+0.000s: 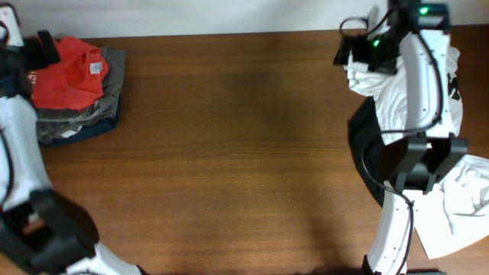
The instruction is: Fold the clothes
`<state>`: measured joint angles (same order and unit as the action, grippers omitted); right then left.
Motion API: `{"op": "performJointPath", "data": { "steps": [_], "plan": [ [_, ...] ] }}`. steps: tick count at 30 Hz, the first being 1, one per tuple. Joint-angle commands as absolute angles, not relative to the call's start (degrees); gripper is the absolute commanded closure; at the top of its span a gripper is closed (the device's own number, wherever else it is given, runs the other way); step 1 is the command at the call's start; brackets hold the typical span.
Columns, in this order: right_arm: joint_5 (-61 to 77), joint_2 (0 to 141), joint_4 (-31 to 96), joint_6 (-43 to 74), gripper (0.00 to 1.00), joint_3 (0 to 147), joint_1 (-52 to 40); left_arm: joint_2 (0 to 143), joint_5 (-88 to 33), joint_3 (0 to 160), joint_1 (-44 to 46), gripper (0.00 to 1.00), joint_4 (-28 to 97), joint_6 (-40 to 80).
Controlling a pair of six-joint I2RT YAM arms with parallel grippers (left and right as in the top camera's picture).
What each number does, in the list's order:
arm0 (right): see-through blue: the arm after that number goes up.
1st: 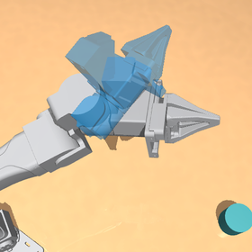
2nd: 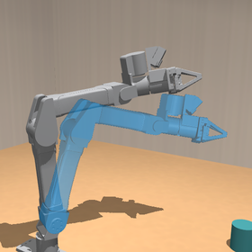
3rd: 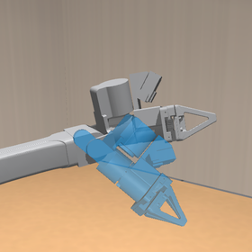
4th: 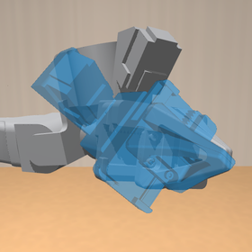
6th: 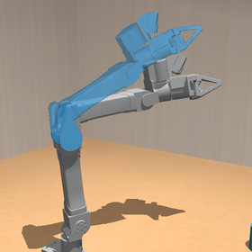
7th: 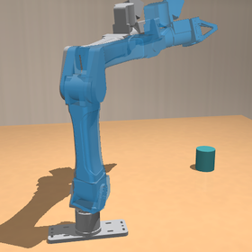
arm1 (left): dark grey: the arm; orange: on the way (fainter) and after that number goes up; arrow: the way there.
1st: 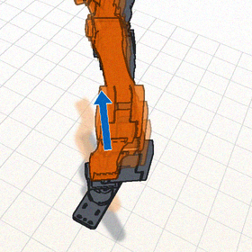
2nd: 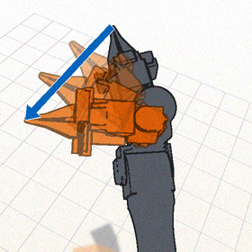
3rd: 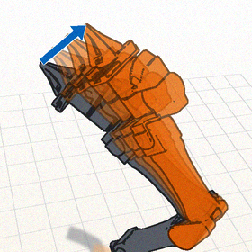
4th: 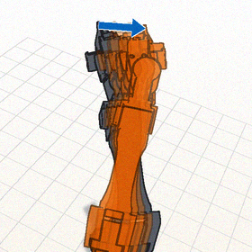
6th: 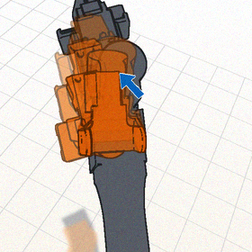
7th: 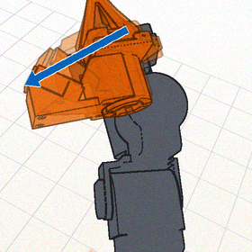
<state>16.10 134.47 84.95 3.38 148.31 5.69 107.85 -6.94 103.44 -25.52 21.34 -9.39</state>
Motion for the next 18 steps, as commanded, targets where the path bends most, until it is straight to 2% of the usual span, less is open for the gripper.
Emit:
{"op": "performJointPath", "data": {
  "steps": [1,4,8,18],
  "plan": [
    [9.4,131.5,92.7,-0.3,0.01,165.8,6.0,100.3,-18.9,104.7,-24.4,0.01,27.1,-9.7],
    [7.5,131.1,97.4,0.0,0.01,176.7,6.1,97.5,-28.4,104.7,-22.5,0.01,31.3,-9.7],
    [10.1,125.8,97.3,2.9,0.01,179.4,6.1,96.6,-37.6,104.7,-19.0,0.01,34.7,-9.7],
    [10.9,110.4,97.3,6.5,0.01,179.5,5.6,96.7,-36.3,104.7,-9.9,0.0,46.3,-9.7]
  ]
}}
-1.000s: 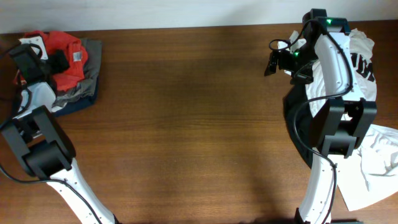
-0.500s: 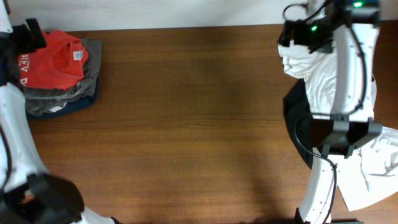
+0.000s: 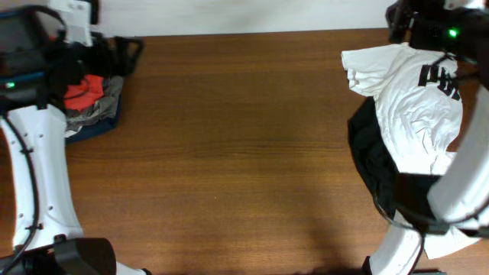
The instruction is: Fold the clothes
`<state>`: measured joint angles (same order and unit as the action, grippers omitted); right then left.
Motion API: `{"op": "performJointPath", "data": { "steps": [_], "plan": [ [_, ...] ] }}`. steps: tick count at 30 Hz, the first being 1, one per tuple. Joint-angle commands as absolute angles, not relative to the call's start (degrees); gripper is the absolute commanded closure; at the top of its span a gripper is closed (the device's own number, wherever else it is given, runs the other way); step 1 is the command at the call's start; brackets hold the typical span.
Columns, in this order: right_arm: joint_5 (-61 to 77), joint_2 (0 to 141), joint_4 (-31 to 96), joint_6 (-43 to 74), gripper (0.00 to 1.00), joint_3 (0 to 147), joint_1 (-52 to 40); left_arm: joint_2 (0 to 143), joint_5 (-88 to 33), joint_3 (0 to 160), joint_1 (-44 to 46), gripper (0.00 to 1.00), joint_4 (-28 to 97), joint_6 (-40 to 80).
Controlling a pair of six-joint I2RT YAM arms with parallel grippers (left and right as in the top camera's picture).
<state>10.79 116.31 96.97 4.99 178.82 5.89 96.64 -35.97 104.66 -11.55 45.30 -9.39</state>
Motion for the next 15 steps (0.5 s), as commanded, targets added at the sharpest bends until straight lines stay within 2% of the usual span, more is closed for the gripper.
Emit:
{"op": "performJointPath", "data": {
  "steps": [1,15],
  "plan": [
    [10.9,108.7,97.3,6.5,0.01,179.5,5.6,96.7,-35.2,104.7,-9.3,0.01,46.7,-9.7],
    [13.7,90.8,97.3,6.5,0.01,179.5,5.6,96.7,-34.7,104.7,-8.3,0.01,47.3,-9.7]
  ]
}}
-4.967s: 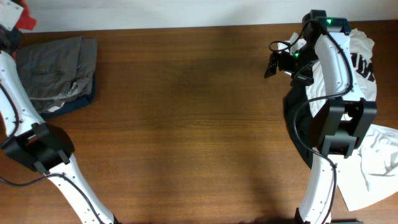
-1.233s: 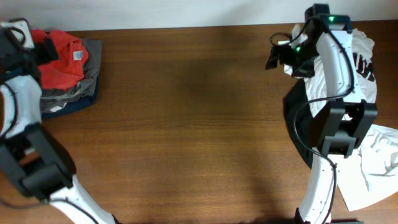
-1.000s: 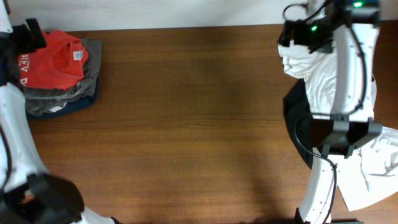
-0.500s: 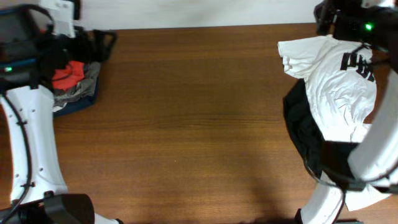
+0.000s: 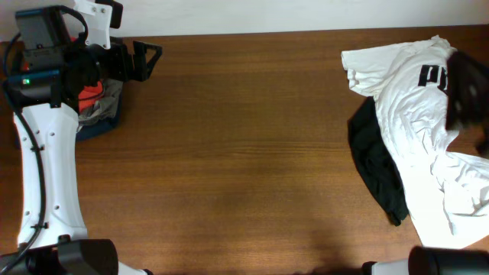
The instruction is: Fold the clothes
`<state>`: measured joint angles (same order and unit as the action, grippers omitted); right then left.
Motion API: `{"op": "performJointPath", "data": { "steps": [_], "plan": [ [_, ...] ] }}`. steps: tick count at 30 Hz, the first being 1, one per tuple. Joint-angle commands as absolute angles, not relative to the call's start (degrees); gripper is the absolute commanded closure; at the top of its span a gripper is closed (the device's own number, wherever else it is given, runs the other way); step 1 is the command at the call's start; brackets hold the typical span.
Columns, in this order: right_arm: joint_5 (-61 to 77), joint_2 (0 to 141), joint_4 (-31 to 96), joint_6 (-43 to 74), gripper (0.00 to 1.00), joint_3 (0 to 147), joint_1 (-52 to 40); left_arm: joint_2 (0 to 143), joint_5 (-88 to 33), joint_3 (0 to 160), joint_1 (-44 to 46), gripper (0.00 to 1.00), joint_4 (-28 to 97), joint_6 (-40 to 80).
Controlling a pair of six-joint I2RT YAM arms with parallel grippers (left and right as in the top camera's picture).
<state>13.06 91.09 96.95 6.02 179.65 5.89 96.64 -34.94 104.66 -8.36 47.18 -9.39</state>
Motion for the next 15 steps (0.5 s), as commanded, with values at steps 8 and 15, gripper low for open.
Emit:
{"op": "performJointPath", "data": {
  "steps": [8,15],
  "plan": [
    [10.6,87.0,97.3,3.6,0.01,179.5,5.6,96.7,-34.7,104.7,-8.3,0.0,47.3,-9.7],
    [2.9,81.5,97.1,3.3,0.01,171.2,5.7,96.7,-34.7,104.7,-8.3,0.01,47.3,-9.7]
  ]
}}
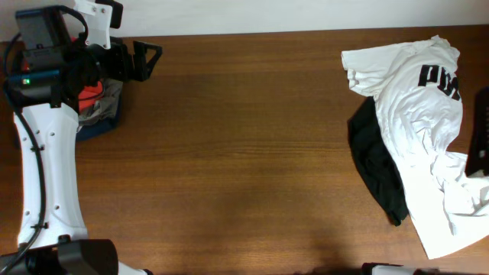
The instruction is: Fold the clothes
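Note:
A white T-shirt (416, 114) with black lettering lies spread and wrinkled at the table's right end. It partly covers a black garment (376, 164) that sticks out on its left. A stack of folded clothes (98, 107), red on grey on blue, sits at the far left, half hidden under my left arm. My left gripper (147, 59) hovers just right of the stack, its jaws apart and holding nothing. Only a dark sliver of my right arm (482, 130) shows at the right edge, and its gripper is out of view.
The brown wooden table (244, 153) runs between the stack and the shirt. A white wall lines the back edge. My left arm's white links (46, 168) stretch along the left side down to the front edge.
My right arm, then a dark blur over the shirt's right side, is now at the frame's right edge and leaves the shirt's lettering uncovered. The left arm and stack are unchanged.
My right arm first stood over the bunched white shirt, its gripper at the shirt's back end, with the left arm at the far left edge. Then the shirt lay spread out and the left gripper was over the stack. Now the right arm is nearly out of view.

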`<state>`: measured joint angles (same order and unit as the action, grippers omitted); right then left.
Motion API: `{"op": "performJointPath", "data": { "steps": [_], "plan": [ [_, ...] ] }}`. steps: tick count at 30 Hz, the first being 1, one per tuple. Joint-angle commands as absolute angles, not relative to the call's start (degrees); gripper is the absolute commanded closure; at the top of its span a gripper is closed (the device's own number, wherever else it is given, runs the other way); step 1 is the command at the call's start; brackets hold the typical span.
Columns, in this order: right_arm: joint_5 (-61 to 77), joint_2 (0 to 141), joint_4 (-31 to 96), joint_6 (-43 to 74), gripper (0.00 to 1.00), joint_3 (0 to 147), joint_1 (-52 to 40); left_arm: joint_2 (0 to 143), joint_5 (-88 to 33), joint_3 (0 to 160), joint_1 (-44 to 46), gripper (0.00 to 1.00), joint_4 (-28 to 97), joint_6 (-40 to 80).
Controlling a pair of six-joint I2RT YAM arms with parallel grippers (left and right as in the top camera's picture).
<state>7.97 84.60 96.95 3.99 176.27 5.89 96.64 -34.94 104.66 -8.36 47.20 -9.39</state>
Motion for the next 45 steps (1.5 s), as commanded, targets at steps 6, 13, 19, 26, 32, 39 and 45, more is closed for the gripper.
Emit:
{"op": "performJointPath", "data": {
  "steps": [6,13,19,26,32,39,45],
  "plan": [
    [2.7,69.9,83.7,3.4,0.01,145.3,5.7,96.7,-34.7,104.7,-8.3,0.01,47.3,-9.7],
    [2.7,51.0,52.3,3.4,0.01,101.0,5.6,96.7,-34.7,104.7,-8.3,0.01,47.3,-9.7],
    [2.5,36.9,29.0,3.4,0.01,64.6,5.6,96.7,-34.7,104.7,-8.3,0.0,47.3,-9.7],
    [2.5,24.7,7.4,3.4,0.01,33.8,5.6,96.7,-34.7,104.7,-8.3,0.01,47.3,-9.7],
    [2.5,13.4,-0.3,3.4,0.01,15.3,5.6,96.7,-34.7,104.7,-8.3,0.0,47.3,-9.7],
    [2.5,3.9,-0.5,3.4,0.01,4.6,5.6,96.7,-34.7,104.7,-8.3,0.01,47.3,-9.7],
    [2.7,1.8,2.0,3.4,0.01,0.3,5.6,96.7,-34.7,104.7,-8.3,0.01,47.3,-9.7]
  ]
}}
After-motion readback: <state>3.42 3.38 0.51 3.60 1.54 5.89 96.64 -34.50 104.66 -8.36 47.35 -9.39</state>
